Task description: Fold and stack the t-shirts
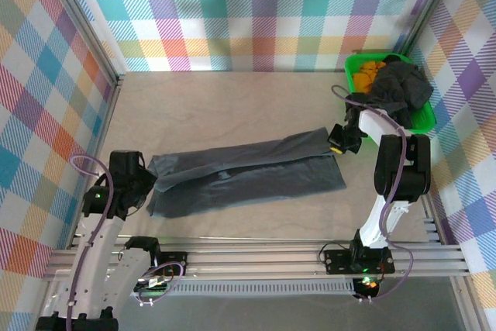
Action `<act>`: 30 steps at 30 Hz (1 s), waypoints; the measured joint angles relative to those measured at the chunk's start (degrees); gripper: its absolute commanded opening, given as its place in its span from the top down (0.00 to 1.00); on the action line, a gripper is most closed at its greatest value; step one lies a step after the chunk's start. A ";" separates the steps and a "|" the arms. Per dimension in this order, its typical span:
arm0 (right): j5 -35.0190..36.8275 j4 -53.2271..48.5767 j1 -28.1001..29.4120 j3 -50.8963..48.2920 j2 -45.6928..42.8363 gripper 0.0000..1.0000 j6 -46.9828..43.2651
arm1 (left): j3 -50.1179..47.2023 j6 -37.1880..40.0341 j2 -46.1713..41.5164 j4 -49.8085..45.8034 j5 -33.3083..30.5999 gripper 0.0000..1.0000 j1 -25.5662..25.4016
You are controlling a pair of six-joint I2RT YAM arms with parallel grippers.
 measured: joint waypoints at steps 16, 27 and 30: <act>1.66 -0.94 0.52 -1.73 -0.07 1.00 0.04 | -4.83 -1.05 3.82 3.37 2.38 1.00 0.00; 2.60 -1.40 1.25 -3.80 -0.81 0.93 1.42 | -6.21 -1.05 7.15 6.10 2.89 1.00 -0.33; 3.56 -1.92 1.36 -4.26 -1.84 0.83 1.90 | -6.36 -1.05 7.65 7.02 2.89 1.00 -0.33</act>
